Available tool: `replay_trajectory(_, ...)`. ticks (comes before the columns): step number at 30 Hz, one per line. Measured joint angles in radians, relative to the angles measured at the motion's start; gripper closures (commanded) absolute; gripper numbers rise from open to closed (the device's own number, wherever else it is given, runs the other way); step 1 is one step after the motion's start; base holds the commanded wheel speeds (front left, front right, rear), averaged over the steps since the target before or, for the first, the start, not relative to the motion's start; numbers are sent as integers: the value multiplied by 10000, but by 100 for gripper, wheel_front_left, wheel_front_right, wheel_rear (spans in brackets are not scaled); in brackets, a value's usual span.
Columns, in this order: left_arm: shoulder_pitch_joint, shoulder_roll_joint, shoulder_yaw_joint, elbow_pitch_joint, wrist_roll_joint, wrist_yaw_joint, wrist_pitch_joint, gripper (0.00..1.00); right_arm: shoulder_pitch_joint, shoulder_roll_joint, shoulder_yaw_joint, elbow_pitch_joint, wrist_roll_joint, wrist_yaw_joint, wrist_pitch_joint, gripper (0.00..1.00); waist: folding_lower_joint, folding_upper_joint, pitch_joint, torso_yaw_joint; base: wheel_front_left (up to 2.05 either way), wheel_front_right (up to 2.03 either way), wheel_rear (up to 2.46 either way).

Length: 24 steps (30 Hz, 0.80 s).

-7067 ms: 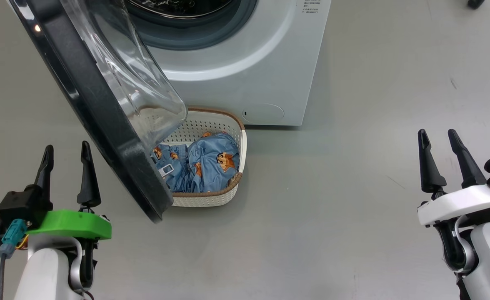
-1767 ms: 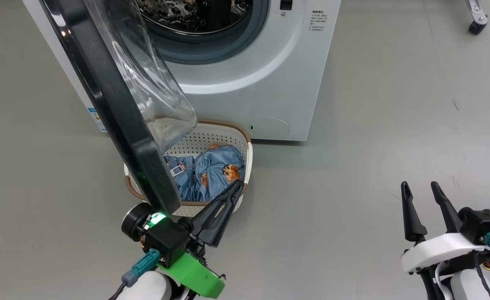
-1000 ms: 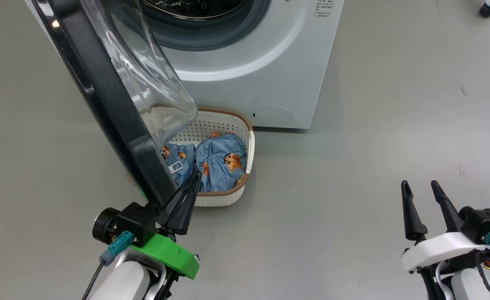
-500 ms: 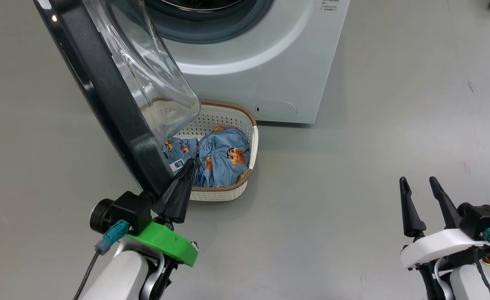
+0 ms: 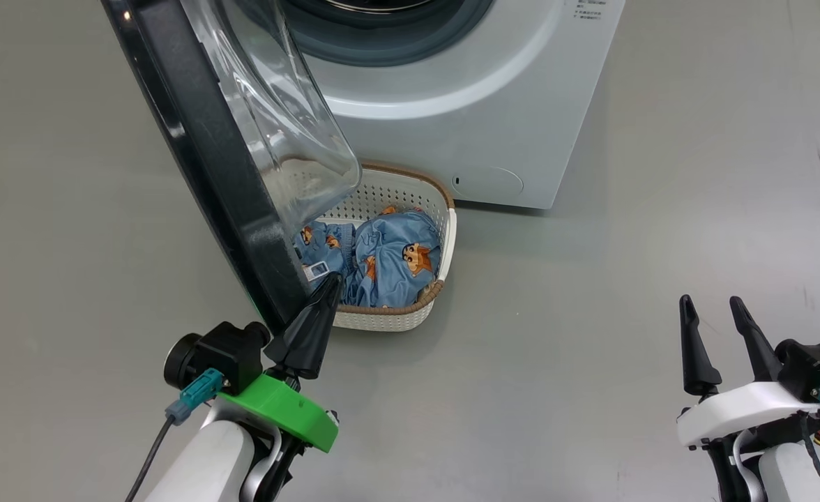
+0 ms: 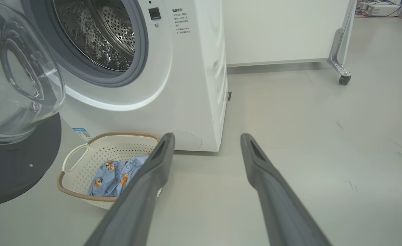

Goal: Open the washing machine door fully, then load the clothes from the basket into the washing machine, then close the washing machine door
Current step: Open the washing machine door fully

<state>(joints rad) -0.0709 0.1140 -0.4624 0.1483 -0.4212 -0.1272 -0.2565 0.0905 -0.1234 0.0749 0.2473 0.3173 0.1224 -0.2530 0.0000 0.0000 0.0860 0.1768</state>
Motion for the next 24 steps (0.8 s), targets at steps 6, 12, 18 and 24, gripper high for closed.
replay_trajectory(6,105,-44,201,54,0,-56,2,100,0,15,10,17,69,0,0,0,0,0,-34,289,0,0,0)
replay_trajectory(12,148,-82,462,59,75,-79,2,100,1,27,13,50,71,0,0,0,0,0,-100,534,0,0,0)
replay_trajectory(18,211,-75,815,56,178,-79,0,100,4,58,35,71,82,0,0,0,0,0,-149,764,0,0,0)
replay_trajectory(24,362,-77,1129,56,272,-33,2,100,16,63,-12,75,86,0,0,0,0,0,-151,1032,0,0,0)
